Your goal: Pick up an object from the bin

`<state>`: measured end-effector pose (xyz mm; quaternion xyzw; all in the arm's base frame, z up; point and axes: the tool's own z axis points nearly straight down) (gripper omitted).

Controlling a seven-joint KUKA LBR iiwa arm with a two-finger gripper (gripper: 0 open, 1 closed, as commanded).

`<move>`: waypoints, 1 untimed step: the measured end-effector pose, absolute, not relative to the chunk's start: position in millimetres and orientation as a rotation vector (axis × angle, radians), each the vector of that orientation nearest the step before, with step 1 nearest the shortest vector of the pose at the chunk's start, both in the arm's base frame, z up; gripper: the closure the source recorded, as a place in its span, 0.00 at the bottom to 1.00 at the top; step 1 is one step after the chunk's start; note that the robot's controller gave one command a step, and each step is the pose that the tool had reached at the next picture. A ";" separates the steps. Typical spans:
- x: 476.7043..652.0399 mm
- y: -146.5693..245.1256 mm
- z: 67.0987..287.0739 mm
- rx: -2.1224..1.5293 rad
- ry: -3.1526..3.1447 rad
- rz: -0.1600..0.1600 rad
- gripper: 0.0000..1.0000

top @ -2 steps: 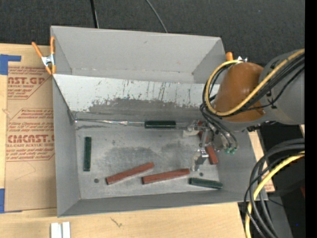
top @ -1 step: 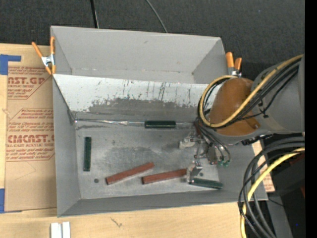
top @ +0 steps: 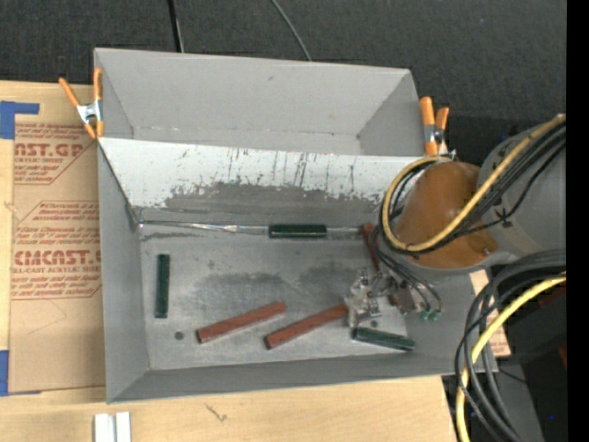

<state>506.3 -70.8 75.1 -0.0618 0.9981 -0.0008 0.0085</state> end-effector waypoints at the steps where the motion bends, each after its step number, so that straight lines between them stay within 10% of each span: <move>1: 506.9 -70.4 74.7 -0.192 3.116 -0.002 0.00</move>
Offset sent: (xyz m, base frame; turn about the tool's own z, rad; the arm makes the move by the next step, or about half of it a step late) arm 0.0000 0.0000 0.0000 0.0000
